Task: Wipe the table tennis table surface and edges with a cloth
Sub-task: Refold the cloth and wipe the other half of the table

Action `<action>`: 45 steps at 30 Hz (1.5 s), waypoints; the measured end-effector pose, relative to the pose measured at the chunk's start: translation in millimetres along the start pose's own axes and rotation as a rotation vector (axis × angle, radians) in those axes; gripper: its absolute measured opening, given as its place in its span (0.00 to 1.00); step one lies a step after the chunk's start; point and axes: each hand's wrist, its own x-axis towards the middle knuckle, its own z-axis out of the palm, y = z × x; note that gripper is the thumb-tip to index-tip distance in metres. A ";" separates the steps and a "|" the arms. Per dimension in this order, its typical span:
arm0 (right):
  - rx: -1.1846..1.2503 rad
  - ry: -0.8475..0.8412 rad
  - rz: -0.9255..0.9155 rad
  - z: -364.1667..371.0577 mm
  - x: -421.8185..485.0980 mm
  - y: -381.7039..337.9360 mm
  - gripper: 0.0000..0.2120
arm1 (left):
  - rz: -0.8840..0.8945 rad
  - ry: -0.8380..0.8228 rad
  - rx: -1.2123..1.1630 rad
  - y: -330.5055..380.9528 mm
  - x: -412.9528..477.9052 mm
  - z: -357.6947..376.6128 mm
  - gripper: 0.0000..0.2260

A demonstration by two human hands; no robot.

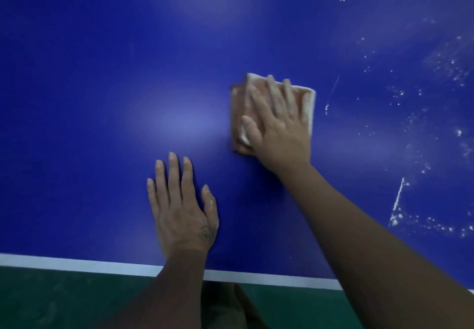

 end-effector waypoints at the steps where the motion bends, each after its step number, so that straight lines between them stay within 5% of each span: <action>1: -0.015 -0.010 0.043 -4.5 -3.2 20.6 0.29 | 0.000 -0.006 0.000 0.5 -0.8 0.4 0.30; 9: -0.078 -0.179 0.472 -39.8 -36.0 100.1 0.30 | -0.002 -0.028 -0.017 1.1 1.1 -2.7 0.30; 19: -0.123 -0.211 0.188 -17.9 20.1 -10.6 0.31 | 0.021 0.005 -0.035 -1.7 -0.9 1.1 0.30; 23: -0.062 -0.180 0.094 -12.9 27.2 -1.7 0.32 | 0.019 -0.007 -0.046 -1.9 1.7 1.3 0.31; 34: -0.081 -0.229 0.508 -53.2 -12.8 142.8 0.33 | 0.017 0.073 -0.392 80.6 89.3 -14.6 0.26; 40: -0.117 -0.161 0.139 -31.3 35.9 74.5 0.31 | 0.100 0.118 -0.316 133.7 186.0 -5.4 0.25; 45: 0.011 -0.104 0.033 -13.7 85.8 70.6 0.31 | 0.121 0.102 -0.132 135.5 237.6 7.4 0.27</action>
